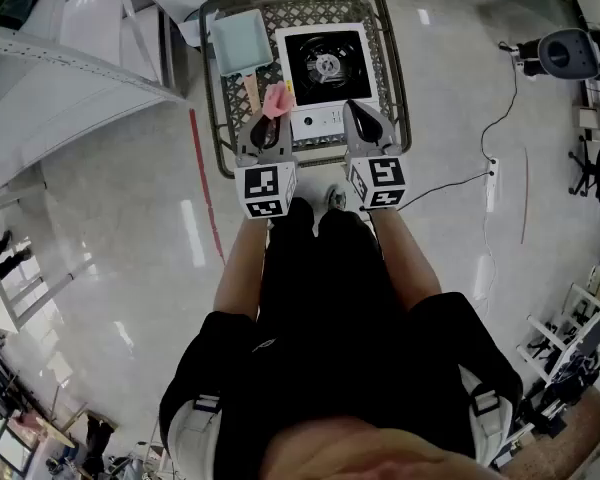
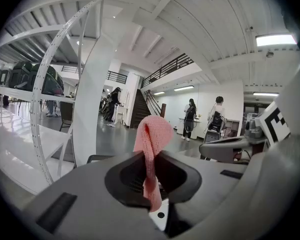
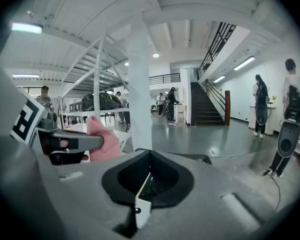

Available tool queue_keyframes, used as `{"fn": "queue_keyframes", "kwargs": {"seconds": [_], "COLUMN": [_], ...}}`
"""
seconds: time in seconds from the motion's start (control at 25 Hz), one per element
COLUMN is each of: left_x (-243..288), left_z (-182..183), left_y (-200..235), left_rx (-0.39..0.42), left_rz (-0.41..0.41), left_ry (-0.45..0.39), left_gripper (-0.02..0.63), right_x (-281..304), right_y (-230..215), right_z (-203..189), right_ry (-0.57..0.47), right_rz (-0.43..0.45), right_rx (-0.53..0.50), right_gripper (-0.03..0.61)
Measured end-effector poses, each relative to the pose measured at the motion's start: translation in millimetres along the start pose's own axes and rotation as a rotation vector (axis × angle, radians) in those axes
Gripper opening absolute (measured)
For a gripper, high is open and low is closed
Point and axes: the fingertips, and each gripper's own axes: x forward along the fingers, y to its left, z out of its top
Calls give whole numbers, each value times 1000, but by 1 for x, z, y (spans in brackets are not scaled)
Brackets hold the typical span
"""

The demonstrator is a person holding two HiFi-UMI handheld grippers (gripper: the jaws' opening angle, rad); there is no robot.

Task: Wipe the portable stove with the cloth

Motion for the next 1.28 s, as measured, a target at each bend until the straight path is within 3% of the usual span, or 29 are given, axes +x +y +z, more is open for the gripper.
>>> {"fn": "queue_keyframes", "kwargs": {"seconds": [0.4, 0.88, 1.28], "left_x": [-19, -61, -86], "left_z": [3, 39, 64], "left_y": [-56, -168, -194], "left_rx": [49, 106, 124], "left_rz": [6, 54, 83], "left_ry": [-7, -119, -203], "left_gripper": [31, 31, 31], "right_x": [-52, -156, -191], "right_y": [-25, -70, -66], "right_z": [18, 49, 68], "right_ry": [-73, -215, -279], "right_rz": [22, 82, 111], "right_rx": [-12, -39, -71], "right_gripper": [2, 2, 2]}}
